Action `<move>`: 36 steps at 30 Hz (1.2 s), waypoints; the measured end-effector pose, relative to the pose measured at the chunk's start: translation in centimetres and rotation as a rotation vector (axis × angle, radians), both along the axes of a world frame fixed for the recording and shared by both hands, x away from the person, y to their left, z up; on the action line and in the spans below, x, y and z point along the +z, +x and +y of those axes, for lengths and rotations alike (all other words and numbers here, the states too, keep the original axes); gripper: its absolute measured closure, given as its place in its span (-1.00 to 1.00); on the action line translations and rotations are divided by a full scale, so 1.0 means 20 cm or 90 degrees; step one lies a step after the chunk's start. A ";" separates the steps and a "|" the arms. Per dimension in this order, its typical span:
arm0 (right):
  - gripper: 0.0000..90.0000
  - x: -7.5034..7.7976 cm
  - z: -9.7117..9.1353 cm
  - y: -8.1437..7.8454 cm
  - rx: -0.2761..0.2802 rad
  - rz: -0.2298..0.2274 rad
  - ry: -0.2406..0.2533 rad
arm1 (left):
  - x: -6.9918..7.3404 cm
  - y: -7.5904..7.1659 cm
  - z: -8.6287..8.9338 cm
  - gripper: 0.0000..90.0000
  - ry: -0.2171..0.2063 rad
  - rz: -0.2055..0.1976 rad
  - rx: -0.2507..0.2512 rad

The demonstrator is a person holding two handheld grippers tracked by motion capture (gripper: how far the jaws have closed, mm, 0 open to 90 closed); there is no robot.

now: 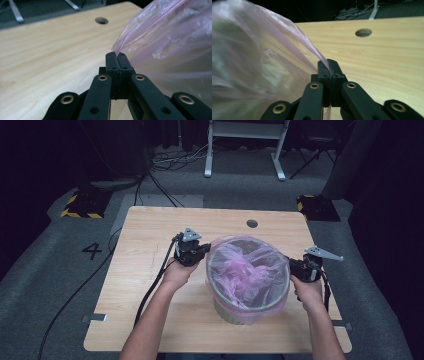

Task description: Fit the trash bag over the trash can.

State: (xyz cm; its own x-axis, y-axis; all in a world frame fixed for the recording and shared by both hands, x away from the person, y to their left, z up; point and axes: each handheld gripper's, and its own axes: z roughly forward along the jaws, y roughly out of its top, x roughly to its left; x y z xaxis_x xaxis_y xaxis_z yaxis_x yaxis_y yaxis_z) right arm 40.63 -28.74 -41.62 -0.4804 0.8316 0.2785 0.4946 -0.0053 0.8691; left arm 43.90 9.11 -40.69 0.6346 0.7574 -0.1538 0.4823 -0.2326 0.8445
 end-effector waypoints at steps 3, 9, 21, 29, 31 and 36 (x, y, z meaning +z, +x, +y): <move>1.00 -0.06 -0.01 -0.01 -0.006 0.014 0.010 | -0.06 -0.02 0.01 1.00 -0.005 0.014 -0.007; 1.00 -0.15 -0.03 -0.04 -0.008 0.032 0.009 | -0.17 -0.07 0.08 1.00 -0.054 0.005 -0.028; 1.00 -0.29 -0.03 -0.10 0.006 0.028 0.003 | -0.27 -0.10 0.13 1.00 -0.075 0.009 -0.070; 1.00 -0.37 -0.05 -0.12 0.009 0.057 -0.006 | -0.38 -0.10 0.12 1.00 -0.046 0.045 -0.059; 1.00 -0.39 -0.05 -0.12 0.007 0.066 -0.010 | -0.40 -0.10 0.12 1.00 -0.045 0.050 -0.060; 1.00 -0.40 -0.04 -0.12 0.011 0.075 -0.014 | -0.42 -0.11 0.13 0.98 -0.053 0.054 -0.057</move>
